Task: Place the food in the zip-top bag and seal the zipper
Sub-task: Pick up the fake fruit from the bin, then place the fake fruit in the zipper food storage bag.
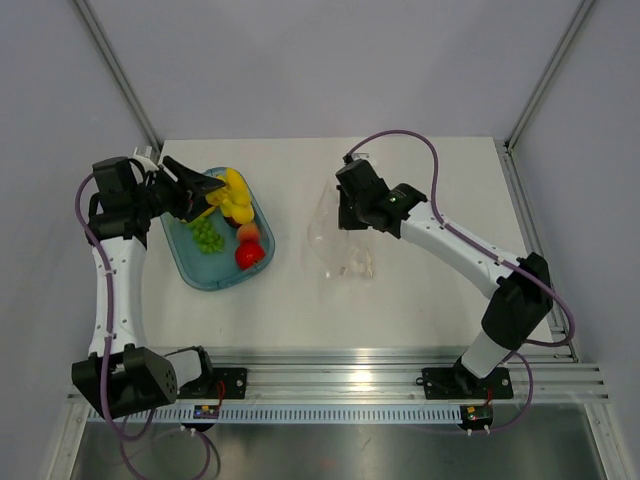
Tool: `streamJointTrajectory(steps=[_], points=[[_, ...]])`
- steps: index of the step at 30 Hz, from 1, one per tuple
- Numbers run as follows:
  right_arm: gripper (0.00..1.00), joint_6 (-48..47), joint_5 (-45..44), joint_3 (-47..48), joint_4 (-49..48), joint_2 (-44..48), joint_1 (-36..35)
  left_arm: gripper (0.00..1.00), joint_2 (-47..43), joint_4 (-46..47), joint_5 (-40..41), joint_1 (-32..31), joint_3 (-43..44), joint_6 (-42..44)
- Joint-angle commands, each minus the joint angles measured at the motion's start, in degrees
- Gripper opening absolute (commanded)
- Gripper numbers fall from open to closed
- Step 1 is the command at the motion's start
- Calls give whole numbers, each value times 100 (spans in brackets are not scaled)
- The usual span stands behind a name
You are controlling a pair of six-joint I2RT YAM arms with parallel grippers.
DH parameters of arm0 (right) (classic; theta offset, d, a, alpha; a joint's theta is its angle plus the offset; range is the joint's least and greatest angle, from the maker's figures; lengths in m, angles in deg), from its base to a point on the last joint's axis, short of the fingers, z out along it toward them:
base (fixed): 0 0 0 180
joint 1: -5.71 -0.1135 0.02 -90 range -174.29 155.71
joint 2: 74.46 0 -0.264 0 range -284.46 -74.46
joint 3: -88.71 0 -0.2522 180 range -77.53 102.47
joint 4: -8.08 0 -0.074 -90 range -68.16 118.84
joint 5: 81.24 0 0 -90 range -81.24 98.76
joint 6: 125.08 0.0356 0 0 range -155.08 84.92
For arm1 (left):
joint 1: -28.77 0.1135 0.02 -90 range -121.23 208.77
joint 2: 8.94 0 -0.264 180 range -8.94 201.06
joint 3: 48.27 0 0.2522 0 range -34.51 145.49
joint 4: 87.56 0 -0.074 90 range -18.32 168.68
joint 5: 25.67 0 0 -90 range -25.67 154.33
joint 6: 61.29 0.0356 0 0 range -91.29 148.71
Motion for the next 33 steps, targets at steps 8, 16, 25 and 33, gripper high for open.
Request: streamJointTrajectory(steps=[8, 16, 25, 33], points=[[0, -91, 611, 1038, -804, -879, -50, 0, -472, 896, -1126, -9, 195, -978], [0, -363, 761, 1514, -637, -1318, -59, 0, -428, 1476, -2357, -263, 168, -399], [0, -1302, 323, 1910, -295, -1468, -41, 0, -701, 1327, -2648, -492, 64, 279], [0, -1691, 278, 2393, -329, -1652, 55, 0, -806, 2231, -2876, -738, -613, -273]])
